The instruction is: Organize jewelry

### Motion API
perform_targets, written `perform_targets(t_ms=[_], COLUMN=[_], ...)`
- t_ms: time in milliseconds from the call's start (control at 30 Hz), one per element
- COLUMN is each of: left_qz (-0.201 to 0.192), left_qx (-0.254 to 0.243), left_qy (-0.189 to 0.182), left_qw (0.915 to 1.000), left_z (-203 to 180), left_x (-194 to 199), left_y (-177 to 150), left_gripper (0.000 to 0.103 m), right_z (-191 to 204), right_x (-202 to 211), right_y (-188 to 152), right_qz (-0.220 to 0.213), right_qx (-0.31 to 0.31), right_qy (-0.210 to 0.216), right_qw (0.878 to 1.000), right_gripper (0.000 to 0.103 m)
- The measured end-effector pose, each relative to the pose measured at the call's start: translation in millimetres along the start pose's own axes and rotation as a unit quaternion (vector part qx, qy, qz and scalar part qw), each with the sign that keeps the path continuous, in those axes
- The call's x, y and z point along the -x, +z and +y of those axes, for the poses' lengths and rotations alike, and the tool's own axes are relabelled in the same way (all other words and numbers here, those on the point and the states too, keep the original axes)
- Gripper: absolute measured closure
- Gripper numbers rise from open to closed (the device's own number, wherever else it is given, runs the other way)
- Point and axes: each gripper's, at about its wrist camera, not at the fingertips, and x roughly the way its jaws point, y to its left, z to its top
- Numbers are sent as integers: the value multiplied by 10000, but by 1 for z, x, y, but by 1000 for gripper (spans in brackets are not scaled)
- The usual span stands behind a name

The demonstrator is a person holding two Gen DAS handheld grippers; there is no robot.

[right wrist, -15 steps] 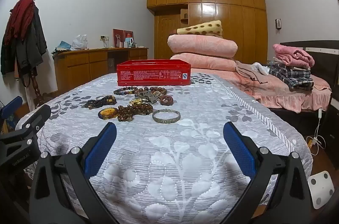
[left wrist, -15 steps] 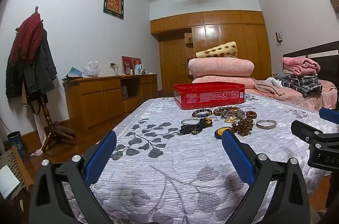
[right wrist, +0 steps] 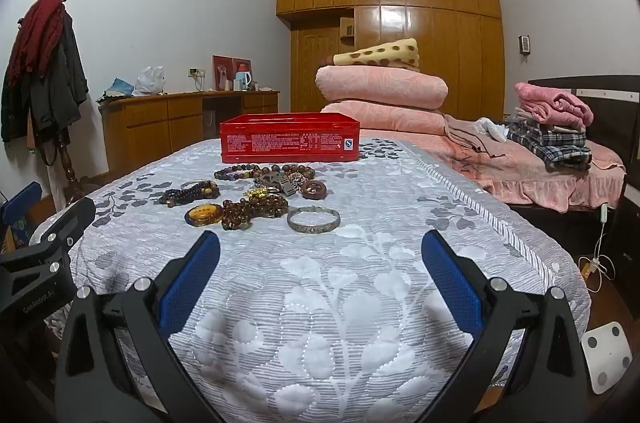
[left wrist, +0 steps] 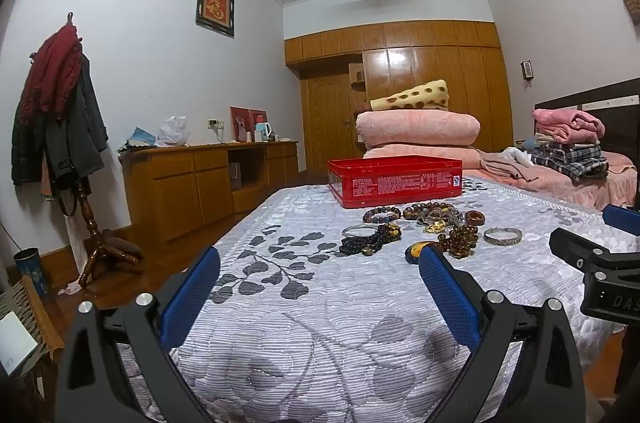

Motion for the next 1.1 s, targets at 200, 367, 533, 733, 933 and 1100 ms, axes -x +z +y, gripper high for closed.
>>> perform_targets(t_ms=[200, 367, 533, 733, 933, 1100], left_qz=[-1, -6, -15, -17, -17, -18], left_qx=[4, 6, 8, 8, 4, 4], left_qy=[-2, -4, 1, 2, 4, 6], left_qw=[10000, 10000, 10000, 10000, 10000, 10000], left_z=[0, 0, 0, 0, 0, 0], left_x=[0, 0, 0, 0, 0, 0], left_y=[0, 0, 0, 0, 0, 0], left_gripper=[6, 6, 6, 6, 6, 6], right_z=[0, 0, 0, 0, 0, 1], right_x=[0, 0, 0, 0, 0, 0], right_y=[0, 0, 0, 0, 0, -1], right_qz=[-2, -2, 0, -2, -1, -1], right_qx=[-2, -4, -2, -4, -6, -7], right_qy=[3, 1, 0, 1, 1, 0], right_qw=[10000, 10000, 10000, 10000, 10000, 10000], right_gripper=[5, 5, 5, 5, 5, 5])
